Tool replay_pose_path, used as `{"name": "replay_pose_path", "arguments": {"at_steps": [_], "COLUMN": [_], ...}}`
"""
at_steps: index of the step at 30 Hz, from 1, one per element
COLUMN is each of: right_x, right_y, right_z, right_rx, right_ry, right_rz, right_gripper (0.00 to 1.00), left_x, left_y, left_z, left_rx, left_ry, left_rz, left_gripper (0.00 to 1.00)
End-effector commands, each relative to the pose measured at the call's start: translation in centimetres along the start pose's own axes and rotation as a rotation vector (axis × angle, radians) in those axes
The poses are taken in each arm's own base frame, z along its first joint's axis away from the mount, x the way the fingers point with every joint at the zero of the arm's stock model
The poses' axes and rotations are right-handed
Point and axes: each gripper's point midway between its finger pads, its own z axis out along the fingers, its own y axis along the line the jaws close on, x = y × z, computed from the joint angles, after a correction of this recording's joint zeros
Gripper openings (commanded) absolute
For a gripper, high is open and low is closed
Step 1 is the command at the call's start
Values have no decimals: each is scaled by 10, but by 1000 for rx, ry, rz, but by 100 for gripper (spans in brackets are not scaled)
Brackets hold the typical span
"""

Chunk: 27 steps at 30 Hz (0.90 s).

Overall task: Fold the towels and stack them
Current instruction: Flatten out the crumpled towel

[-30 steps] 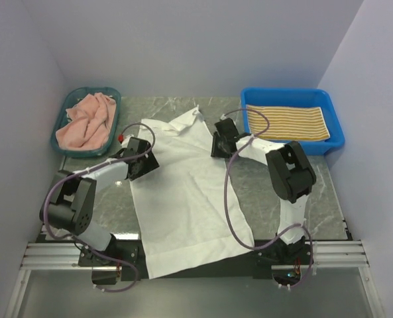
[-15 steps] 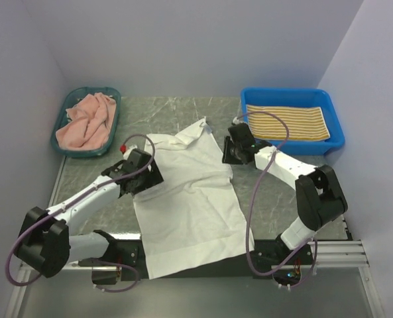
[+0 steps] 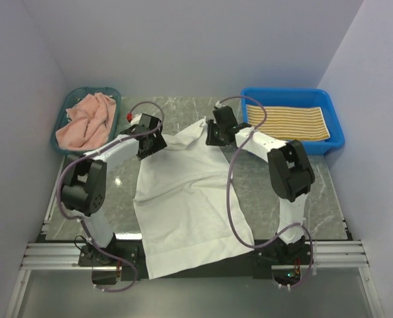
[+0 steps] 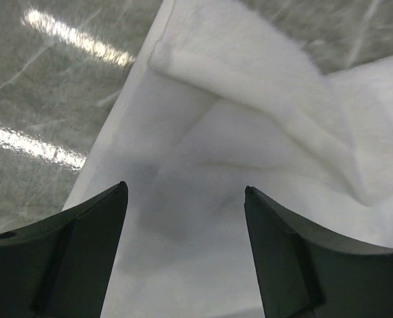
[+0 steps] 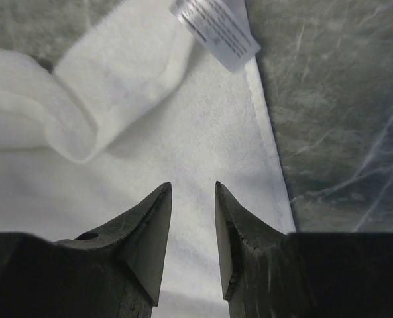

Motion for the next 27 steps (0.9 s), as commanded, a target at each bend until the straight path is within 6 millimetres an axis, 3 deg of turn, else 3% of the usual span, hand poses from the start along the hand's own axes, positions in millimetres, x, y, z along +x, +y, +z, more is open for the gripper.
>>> {"name": "replay_pose_path", "arguments": {"at_steps": [1,6,10,15,16,17,18,23,27], "right_x": [12,49,73,98,106,110,116,124,113], "right_y": [3,-13,-24,-44,-55,-59,-63,-65,-58], "right_z": [16,31,29,9,5,0,-8,-24,-32], "right_rx": [-19,5,36,117,162,179,189,185,144], "right_ry": [38,115,156,197,204,211,213,201,165], "right_rz": [-7,6,29,68,75,81,86,109,100], "right_gripper": [40,39,39,39,39,39,38,38,38], "left_x": [7,35,64,87,99,97,107,108,97], "left_y": [11,34,61,95,112,110,120,126,130], "left_z": [19,36,37,22,18,10,7,-17,-31], "left_rx": [-37,-63,-112,-171,-203,-178,-191,-153,-161], "left_ry": [8,53,94,94,104,92,99,80,34], "left_rz": [17,-27,-56,-135,-138,-158,-175,-221,-250], "left_gripper": [77,78,79,80,80,80,80,81,81]}}
